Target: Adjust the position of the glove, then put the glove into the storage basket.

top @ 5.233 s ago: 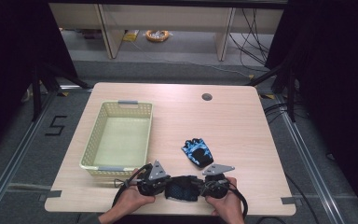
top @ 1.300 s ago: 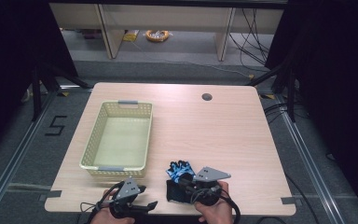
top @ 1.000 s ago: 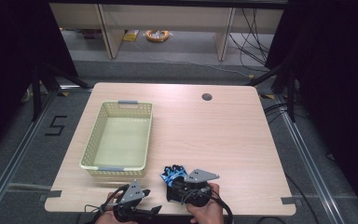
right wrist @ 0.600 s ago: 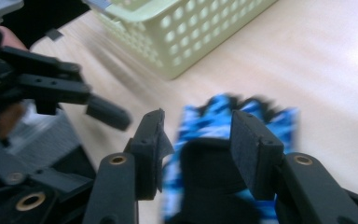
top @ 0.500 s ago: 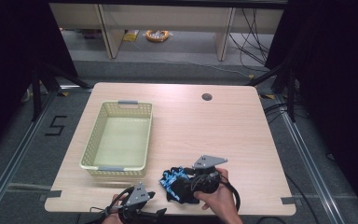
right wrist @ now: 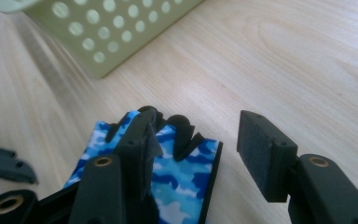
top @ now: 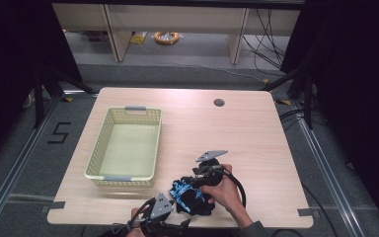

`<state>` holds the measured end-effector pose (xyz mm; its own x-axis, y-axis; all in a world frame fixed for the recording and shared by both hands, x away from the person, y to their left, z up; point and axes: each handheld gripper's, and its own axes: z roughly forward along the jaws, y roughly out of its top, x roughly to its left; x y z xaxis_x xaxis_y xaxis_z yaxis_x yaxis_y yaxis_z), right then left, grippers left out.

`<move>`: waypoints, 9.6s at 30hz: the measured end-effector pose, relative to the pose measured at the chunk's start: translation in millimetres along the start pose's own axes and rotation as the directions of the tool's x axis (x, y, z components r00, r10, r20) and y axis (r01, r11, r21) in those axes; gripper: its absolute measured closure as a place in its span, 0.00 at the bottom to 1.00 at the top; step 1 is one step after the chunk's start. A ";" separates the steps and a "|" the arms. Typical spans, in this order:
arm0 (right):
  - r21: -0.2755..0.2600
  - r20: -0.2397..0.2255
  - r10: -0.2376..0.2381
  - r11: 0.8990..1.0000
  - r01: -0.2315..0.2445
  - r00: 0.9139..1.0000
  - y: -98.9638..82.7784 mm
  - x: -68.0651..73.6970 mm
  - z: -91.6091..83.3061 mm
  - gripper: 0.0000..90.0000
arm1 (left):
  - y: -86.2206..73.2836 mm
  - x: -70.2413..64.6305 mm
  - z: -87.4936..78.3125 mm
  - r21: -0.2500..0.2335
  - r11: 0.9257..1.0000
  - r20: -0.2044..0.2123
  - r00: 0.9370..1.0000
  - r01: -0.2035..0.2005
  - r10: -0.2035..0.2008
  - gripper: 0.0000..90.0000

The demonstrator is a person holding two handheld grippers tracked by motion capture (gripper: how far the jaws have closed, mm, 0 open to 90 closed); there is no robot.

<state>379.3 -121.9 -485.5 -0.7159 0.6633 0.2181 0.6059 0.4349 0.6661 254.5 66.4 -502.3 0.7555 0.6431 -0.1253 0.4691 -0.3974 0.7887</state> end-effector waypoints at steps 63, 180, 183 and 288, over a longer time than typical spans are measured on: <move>-0.300 -0.058 0.118 0.945 -0.130 0.991 -59.2 30.8 -98.1 0.99 | 45.2 43.8 -4.5 -0.144 0.976 0.003 0.986 -0.164 0.166 0.93; -0.008 0.023 0.115 0.993 -0.115 0.993 -76.6 -2.4 -38.6 0.89 | 11.3 61.7 23.5 0.102 0.960 0.137 0.953 0.259 -0.271 0.71; -0.013 0.022 0.119 0.993 -0.119 0.993 -77.5 -3.1 -39.1 0.89 | 10.8 61.8 22.2 0.115 0.956 0.148 0.947 0.269 -0.284 0.70; -0.166 -0.159 -0.045 0.986 0.018 0.986 125.5 83.5 28.7 0.91 | 33.3 200.8 -130.0 -0.119 0.885 -0.039 0.888 0.451 -0.458 0.95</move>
<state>405.6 5.6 -404.2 -0.7885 0.5378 0.2985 0.5268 0.3401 0.7790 362.4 267.4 -423.0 0.4383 0.7788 -0.4488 0.7010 0.0163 0.7130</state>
